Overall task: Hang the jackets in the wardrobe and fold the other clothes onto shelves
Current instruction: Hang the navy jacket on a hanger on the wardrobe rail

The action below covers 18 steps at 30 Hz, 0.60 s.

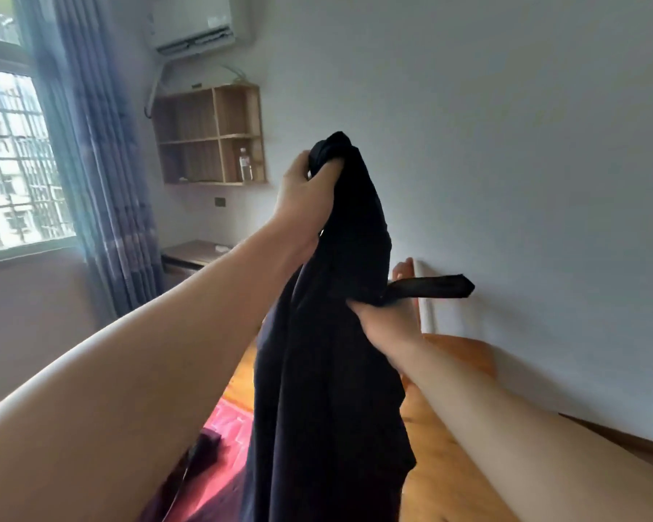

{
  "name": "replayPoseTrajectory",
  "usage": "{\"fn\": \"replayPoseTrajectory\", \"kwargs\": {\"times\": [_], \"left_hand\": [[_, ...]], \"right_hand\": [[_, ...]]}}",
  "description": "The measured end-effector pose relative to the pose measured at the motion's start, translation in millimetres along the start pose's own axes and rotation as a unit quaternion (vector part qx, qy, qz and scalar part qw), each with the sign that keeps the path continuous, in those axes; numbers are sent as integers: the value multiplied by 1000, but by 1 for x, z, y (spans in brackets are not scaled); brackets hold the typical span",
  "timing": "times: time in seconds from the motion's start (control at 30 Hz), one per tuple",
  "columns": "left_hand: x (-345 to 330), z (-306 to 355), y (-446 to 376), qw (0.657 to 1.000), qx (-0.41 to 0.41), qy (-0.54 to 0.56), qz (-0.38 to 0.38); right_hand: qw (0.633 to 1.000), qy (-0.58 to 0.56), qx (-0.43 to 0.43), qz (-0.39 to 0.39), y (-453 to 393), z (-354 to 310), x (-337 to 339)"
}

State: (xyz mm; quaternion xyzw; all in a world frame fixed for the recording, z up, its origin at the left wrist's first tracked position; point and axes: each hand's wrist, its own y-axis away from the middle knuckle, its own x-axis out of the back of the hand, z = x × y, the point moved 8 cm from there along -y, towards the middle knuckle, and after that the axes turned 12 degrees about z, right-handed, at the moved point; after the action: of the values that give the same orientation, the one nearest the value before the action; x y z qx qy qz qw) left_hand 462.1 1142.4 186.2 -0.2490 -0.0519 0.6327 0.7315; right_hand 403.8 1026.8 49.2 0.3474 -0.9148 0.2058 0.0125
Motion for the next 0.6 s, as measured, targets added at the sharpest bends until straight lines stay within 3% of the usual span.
{"fn": "replayPoseTrajectory", "kwargs": {"times": [0.2,0.3,0.4,0.47,0.6], "left_hand": [[-19,-30,28,985,73,75,-137],[-33,-70,49,968,34,3,-248],[-60,-108,100,909,-18,-110,-402],[-88,-109,143,874,-44,-87,-475],[-143,-70,218,879,-31,-3,-476]], "right_hand": [[987,-17,-38,152,0,-8,74],[971,-31,-64,227,11,-13,121],[951,-47,-77,295,32,-27,173],[942,-54,-66,324,51,-43,203],[929,-29,-36,368,94,-73,257]]}}
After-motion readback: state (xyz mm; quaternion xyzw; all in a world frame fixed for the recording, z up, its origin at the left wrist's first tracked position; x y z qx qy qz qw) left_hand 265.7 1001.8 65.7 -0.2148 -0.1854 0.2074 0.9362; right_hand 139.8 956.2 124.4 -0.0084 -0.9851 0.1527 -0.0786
